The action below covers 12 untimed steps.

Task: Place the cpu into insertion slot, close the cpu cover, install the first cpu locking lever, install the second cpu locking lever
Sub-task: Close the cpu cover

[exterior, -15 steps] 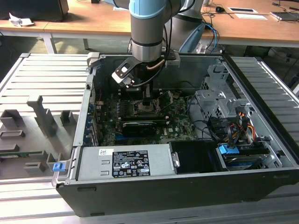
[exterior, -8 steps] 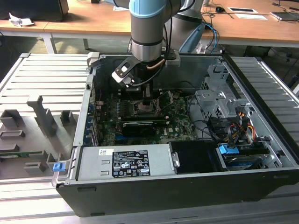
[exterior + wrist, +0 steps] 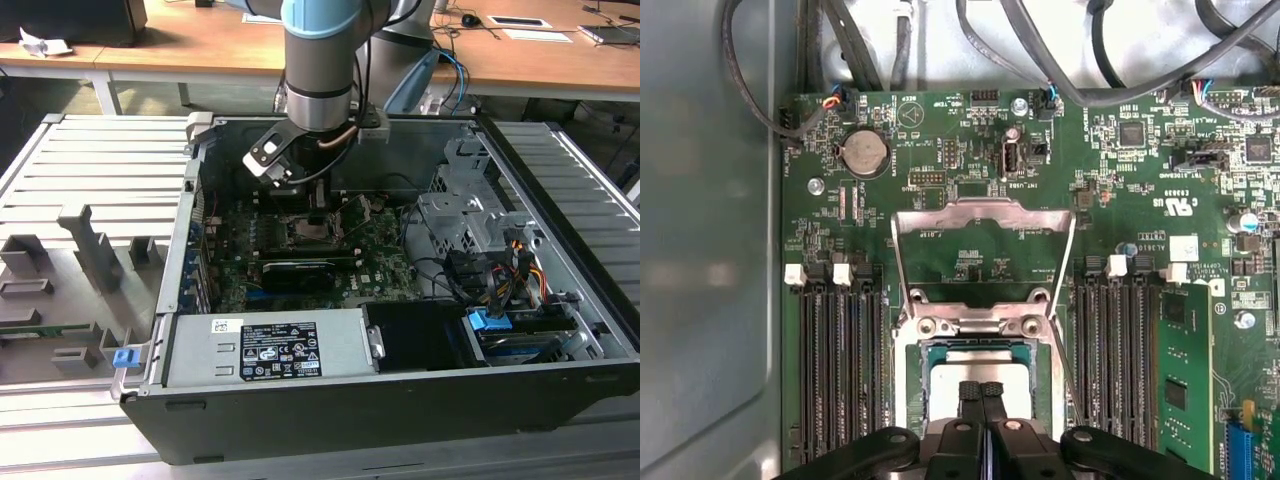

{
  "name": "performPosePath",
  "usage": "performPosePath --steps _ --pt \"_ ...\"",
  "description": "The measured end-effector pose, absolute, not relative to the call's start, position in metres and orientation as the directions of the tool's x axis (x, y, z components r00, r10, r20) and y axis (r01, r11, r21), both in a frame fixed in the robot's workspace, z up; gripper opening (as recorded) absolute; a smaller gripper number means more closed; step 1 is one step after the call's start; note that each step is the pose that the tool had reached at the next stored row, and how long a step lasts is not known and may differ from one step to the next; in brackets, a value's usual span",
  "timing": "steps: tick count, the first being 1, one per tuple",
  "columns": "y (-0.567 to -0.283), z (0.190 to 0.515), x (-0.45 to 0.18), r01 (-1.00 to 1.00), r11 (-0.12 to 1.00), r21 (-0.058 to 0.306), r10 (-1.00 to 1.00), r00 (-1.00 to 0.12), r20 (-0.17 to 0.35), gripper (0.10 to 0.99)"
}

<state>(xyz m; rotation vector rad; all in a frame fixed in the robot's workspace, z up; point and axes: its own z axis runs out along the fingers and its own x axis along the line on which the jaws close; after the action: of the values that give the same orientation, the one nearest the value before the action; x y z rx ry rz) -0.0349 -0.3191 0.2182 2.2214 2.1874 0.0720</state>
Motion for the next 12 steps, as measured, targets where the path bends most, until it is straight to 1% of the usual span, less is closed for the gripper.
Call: performPosePath --steps 12 --pt "-0.3191 0.2182 -0.0302 0.999 -0.016 0.046 1.0 0.015 0.017 0.106"
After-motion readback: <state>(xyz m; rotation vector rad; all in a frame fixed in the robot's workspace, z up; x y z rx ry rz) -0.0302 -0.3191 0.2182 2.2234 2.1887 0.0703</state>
